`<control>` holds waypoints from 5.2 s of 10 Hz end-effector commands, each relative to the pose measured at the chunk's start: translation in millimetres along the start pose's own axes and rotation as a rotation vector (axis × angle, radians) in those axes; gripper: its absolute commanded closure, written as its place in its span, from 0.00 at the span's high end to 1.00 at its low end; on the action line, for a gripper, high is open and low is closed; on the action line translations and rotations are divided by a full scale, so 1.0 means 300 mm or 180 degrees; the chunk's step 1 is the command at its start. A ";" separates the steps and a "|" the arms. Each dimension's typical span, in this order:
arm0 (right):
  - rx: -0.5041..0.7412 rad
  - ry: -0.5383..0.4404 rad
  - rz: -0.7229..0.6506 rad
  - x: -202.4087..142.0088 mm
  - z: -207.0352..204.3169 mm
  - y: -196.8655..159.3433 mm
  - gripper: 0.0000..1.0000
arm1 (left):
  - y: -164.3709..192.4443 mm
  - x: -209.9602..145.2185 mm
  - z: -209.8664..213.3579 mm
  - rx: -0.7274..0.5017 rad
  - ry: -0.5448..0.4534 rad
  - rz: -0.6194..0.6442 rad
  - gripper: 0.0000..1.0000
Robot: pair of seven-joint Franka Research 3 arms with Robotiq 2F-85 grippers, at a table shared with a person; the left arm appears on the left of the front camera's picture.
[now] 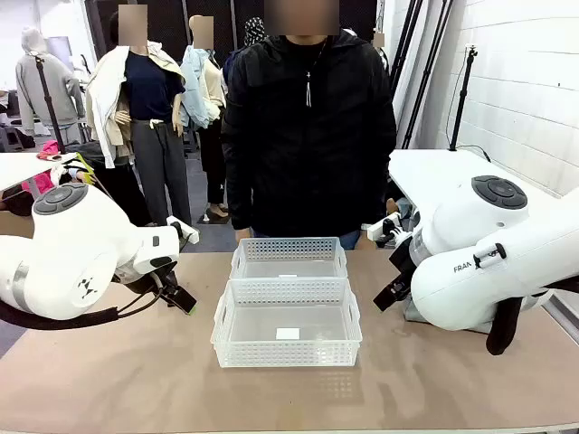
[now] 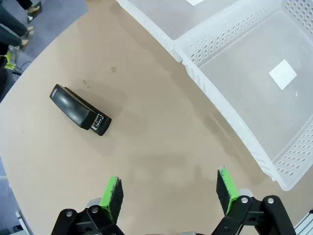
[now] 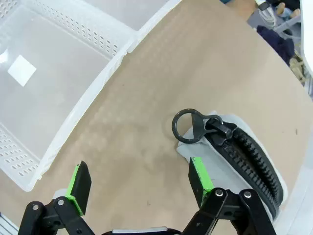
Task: Distribute items into two baskets.
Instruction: Pick up the Pencil pouch that the person points to.
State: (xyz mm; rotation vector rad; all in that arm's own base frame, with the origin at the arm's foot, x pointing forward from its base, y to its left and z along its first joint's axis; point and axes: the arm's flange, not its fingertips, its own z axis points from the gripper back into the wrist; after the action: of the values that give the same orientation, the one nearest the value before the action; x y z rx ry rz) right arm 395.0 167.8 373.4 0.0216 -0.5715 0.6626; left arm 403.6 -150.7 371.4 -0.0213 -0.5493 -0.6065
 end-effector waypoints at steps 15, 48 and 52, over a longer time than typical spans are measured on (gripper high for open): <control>0.0000 0.0000 0.0000 0.000 0.000 0.000 1.00 | 0.000 0.000 0.000 0.0000 0.0000 0.0000 1.00; 0.1906 -0.0732 -0.1383 -0.409 0.669 -0.691 1.00 | 0.820 -0.494 0.819 -0.0978 -0.1419 0.1128 1.00; 0.1906 -0.0732 -0.1383 -0.409 0.669 -0.691 1.00 | 0.824 -0.495 0.814 -0.0823 -0.1327 0.1250 1.00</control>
State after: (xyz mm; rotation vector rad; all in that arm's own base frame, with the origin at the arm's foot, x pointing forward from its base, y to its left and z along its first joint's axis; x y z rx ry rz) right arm 337.6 -107.0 514.3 0.7517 -0.5434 0.3886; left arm 317.9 175.6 540.9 -0.4984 -0.8313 -0.2869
